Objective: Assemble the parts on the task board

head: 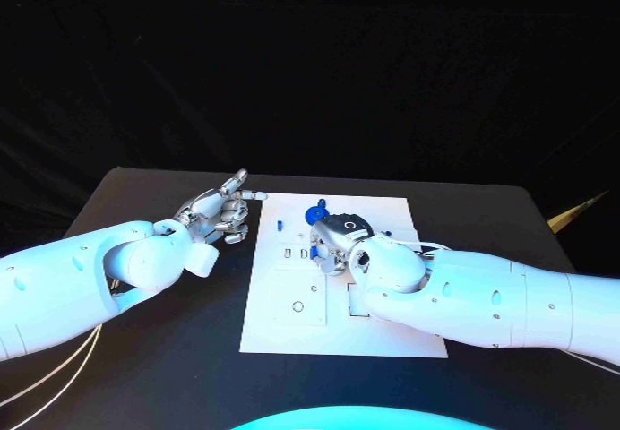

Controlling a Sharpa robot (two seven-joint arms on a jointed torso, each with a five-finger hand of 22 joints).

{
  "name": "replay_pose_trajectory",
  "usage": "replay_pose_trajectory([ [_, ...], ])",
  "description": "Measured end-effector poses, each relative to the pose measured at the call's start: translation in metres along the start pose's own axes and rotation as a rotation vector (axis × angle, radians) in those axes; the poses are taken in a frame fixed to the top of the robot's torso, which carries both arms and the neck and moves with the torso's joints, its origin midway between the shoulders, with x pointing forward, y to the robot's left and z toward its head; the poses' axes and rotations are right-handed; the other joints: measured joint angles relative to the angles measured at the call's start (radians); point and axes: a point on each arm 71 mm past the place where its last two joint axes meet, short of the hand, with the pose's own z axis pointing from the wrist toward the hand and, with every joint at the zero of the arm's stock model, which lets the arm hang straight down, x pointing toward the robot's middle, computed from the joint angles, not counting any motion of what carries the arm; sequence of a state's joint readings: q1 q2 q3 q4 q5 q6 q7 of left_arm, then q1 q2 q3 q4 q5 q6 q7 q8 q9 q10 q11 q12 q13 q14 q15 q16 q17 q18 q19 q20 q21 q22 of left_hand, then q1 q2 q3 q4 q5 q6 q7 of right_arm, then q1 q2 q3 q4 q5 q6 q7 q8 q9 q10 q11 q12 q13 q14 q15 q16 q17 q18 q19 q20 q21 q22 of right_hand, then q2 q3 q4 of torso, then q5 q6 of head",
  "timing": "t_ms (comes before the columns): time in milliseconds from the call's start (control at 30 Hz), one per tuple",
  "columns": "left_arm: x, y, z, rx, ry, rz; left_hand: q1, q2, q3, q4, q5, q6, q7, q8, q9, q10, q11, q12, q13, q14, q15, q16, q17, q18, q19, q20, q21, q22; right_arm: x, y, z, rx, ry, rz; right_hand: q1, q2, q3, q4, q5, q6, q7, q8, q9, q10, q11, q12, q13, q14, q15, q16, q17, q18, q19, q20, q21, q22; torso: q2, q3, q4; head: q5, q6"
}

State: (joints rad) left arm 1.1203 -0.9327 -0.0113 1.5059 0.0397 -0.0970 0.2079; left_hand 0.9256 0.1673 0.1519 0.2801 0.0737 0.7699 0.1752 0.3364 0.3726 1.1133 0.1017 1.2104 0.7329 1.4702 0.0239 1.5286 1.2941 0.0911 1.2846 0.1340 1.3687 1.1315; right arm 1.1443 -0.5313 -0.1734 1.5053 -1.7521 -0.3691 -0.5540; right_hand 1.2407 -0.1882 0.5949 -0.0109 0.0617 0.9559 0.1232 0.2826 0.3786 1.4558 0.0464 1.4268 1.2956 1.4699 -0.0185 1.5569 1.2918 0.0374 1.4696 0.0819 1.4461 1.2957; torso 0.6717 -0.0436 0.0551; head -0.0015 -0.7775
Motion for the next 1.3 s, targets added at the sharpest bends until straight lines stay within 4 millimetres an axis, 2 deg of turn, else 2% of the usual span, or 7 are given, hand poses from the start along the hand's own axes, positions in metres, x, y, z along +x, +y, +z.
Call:
replay_pose_trajectory([
  [100,0.0000,0.0000,0.0000,-0.001,0.000,0.000,0.000,0.000,0.000,0.000,0.000,0.000,0.000,0.000,0.000,0.000,0.000,0.000,0.000,0.000,0.000,0.000,0.000,0.000,0.000,0.000,0.000,0.000,0.0001,-0.0001,0.0001,0.000,0.000,0.000,-0.001,-0.001,0.000,0.000,0.000,-0.005,0.005,0.000,0.000,0.000,0.000,0.000,0.000,0.000,0.000,0.000,0.000,0.000,0.000,0.000,0.000,0.000,0.000,0.0000,0.0001,0.000,0.000],
  [133,-0.0001,0.0000,0.0000,-0.001,0.000,0.000,0.000,0.000,0.000,0.000,0.000,0.000,0.000,0.000,0.000,0.000,0.000,0.000,0.000,0.000,0.000,0.000,0.000,0.000,0.000,0.000,0.000,0.000,0.0001,0.0000,0.0001,0.000,0.000,0.000,-0.015,-0.015,0.000,0.000,0.000,-0.005,0.005,0.000,0.000,0.000,0.000,0.000,0.000,0.000,0.000,0.000,0.000,0.000,0.000,0.000,0.000,0.000,0.000,0.0000,0.0001,0.000,-0.001],
  [867,0.0002,0.0002,-0.0002,-0.004,0.005,0.000,0.000,0.000,0.000,0.000,0.000,0.000,0.000,0.000,0.000,0.000,0.000,0.000,0.000,0.000,0.000,0.000,0.000,0.000,0.000,0.000,0.000,0.000,0.0008,-0.0005,0.0004,-0.001,0.003,-0.001,-0.014,-0.014,0.000,0.000,0.000,-0.013,0.013,0.000,0.000,-0.001,0.000,-0.012,0.000,0.000,0.000,-0.002,0.000,0.000,0.000,0.000,-0.012,0.000,0.000,0.0000,0.0000,0.001,-0.003],
  [933,0.0002,0.0002,-0.0002,-0.004,0.005,0.000,0.000,0.000,0.000,0.000,0.000,0.000,0.000,0.000,0.000,-0.001,0.000,0.000,0.000,0.000,0.000,0.000,0.000,0.000,0.000,0.000,0.000,0.000,0.0009,-0.0007,0.0004,-0.001,0.003,-0.002,-0.015,-0.014,-0.004,0.004,0.000,-0.016,0.015,0.000,0.000,-0.007,0.007,-0.018,0.000,0.000,0.000,-0.002,0.000,0.000,0.000,0.000,-0.013,0.000,0.000,0.0000,0.0000,0.001,-0.004],
  [1000,0.0002,0.0003,-0.0002,-0.005,0.005,0.000,0.000,0.000,0.000,0.000,0.000,0.000,0.000,0.000,0.000,0.000,0.000,0.000,0.000,0.000,0.000,0.000,0.000,0.000,0.000,0.000,0.000,0.000,0.0009,-0.0008,0.0005,-0.001,0.003,-0.002,-0.037,-0.036,-0.014,0.014,0.000,-0.016,0.016,0.000,0.000,-0.007,0.007,-0.018,0.000,0.000,0.000,-0.002,0.000,0.000,0.000,0.000,-0.021,0.000,0.000,0.0000,0.0000,0.001,-0.004],
  [1300,0.0000,0.0004,-0.0002,-0.007,0.008,0.000,0.003,0.003,0.000,0.000,0.000,0.000,0.000,0.000,0.000,0.000,0.000,0.000,0.000,0.000,0.000,0.000,0.000,0.000,0.000,0.000,0.000,0.000,0.0010,-0.0008,0.0006,-0.003,0.002,0.000,-0.037,-0.037,-0.014,0.014,0.000,-0.018,0.017,0.000,0.000,-0.007,0.007,-0.018,0.000,0.000,0.000,-0.002,0.000,0.000,0.000,0.000,-0.027,0.000,0.000,0.0000,-0.0002,0.001,-0.005],
])
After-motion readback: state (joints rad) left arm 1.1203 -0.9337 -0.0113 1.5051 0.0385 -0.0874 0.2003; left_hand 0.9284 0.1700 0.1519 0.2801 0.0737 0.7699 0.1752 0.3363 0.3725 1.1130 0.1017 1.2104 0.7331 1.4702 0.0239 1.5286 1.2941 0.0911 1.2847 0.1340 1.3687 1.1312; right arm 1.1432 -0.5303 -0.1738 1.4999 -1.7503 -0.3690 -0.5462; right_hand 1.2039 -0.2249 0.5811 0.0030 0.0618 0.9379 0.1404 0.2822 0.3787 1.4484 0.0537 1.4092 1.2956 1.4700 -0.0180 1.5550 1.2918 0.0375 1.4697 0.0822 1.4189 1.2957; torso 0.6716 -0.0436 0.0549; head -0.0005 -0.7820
